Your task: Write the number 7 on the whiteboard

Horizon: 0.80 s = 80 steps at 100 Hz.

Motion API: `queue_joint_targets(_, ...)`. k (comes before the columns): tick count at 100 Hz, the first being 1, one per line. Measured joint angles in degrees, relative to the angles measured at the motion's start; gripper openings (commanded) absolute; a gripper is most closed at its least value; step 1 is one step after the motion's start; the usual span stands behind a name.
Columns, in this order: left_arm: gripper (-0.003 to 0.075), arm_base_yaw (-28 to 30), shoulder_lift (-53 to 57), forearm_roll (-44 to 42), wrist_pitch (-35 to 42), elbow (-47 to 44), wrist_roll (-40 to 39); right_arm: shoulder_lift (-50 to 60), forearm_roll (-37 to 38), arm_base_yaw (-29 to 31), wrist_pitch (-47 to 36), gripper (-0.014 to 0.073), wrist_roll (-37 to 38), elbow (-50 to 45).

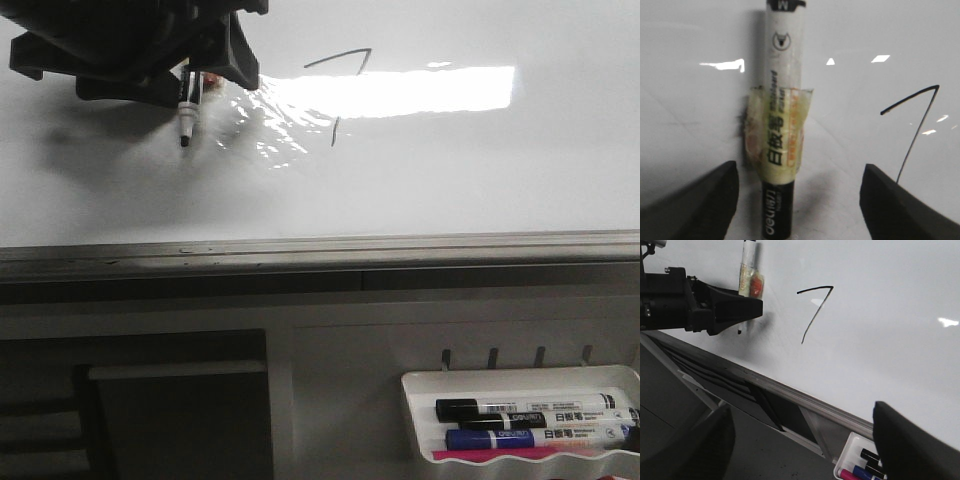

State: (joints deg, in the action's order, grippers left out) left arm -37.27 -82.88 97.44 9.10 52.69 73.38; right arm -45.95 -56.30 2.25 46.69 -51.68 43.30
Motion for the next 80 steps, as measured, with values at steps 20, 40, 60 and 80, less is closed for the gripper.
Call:
queue_joint_targets(20,0.0522,0.1,6.2,0.0,4.6,-1.4,5.6,0.0,-5.8,0.0,-1.1,0.0508,0.0,0.0)
queue_joint_targets(40,0.0507,0.1,18.9,-0.3,5.8,-5.2,12.2,0.0,-12.7,0.0,-7.4,0.0319,0.0,0.0)
queue_joint_targets(60,0.0257,0.1,30.9,-0.5,5.8,-7.8,17.9,0.0,-16.6,0.0,-14.2,-0.0066,-0.4,0.0)
queue_joint_targets(80,-0.0020,0.1,41.7,-0.9,5.8,-12.1,19.1,2.0,-17.8,0.0,-14.5,-0.0064,-8.4,-1.4)
